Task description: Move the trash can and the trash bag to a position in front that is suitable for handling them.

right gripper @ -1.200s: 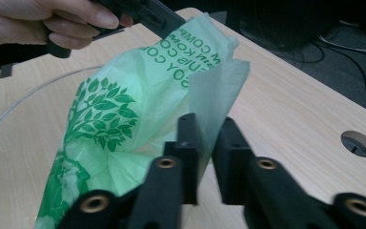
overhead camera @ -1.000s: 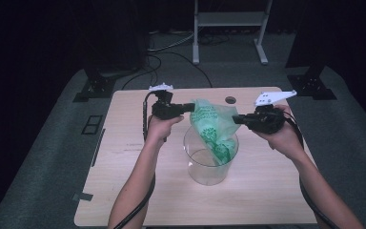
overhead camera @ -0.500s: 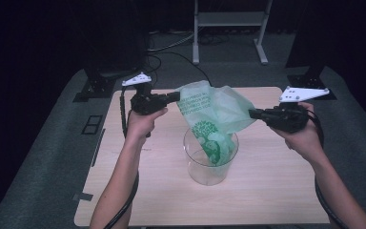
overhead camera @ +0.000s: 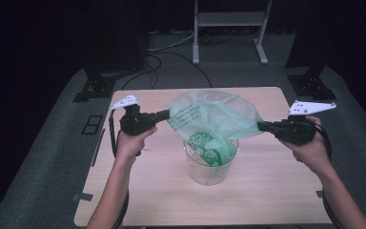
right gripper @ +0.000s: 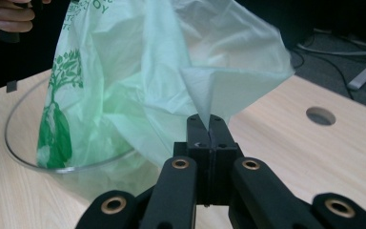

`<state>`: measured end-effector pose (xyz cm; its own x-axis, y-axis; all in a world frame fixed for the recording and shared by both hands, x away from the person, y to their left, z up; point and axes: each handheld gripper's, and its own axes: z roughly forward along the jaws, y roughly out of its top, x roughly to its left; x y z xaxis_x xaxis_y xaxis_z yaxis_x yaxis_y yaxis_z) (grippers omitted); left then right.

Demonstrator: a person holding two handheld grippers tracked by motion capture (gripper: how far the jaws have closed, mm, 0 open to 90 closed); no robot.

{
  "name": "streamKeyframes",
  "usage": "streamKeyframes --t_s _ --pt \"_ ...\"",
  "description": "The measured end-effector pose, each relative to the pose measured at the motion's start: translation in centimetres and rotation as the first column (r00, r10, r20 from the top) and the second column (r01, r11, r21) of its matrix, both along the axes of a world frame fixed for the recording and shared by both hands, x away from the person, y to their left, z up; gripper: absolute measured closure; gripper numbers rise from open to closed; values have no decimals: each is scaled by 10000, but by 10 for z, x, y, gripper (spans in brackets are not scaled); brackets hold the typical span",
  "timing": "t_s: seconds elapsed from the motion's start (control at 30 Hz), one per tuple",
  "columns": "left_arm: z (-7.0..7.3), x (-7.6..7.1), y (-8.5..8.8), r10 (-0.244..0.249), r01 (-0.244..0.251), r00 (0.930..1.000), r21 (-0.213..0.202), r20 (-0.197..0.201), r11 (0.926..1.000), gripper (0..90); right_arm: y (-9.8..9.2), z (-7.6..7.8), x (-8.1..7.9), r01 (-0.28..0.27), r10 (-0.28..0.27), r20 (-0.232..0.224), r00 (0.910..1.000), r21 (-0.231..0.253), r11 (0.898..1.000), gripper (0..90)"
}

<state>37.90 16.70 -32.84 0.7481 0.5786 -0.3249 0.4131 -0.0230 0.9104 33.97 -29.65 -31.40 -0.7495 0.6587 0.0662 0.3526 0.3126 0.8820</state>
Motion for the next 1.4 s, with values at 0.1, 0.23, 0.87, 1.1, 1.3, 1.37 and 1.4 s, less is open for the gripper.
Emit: streamKeyframes --t_s 0.1,0.23,0.87,1.1,1.3,1.37,1.4 --pt "-14 -2 5 64 -65 9997 -20 -217 10000 900 -3 -10 0 36 -36 -209 9998 13 10000 900" --pt "-30 -5 8 95 -96 9989 -21 -448 10000 900 -5 -25 0 -48 46 -546 9985 -35 10000 900" --pt "-64 -20 11 -123 132 9965 104 -832 9999 900 -2 -67 -1 -484 456 -1521 9873 -143 9987 900" --pt "-69 -23 10 -210 218 9956 81 -918 9997 900 -2 -73 -3 -629 599 -1710 9834 -118 9980 900" --pt "-73 -25 8 -339 353 9943 122 -1011 9993 900 1 -78 -3 -845 815 -1912 9782 -75 9964 896" --pt "-73 -25 10 -310 321 9945 94 -1001 9994 900 1 -80 -2 -858 809 -1967 9771 -163 9962 833" --pt "-72 -25 11 -274 288 9943 127 -1034 9995 874 -1 -80 -2 -881 846 -2014 9758 -82 9961 817"
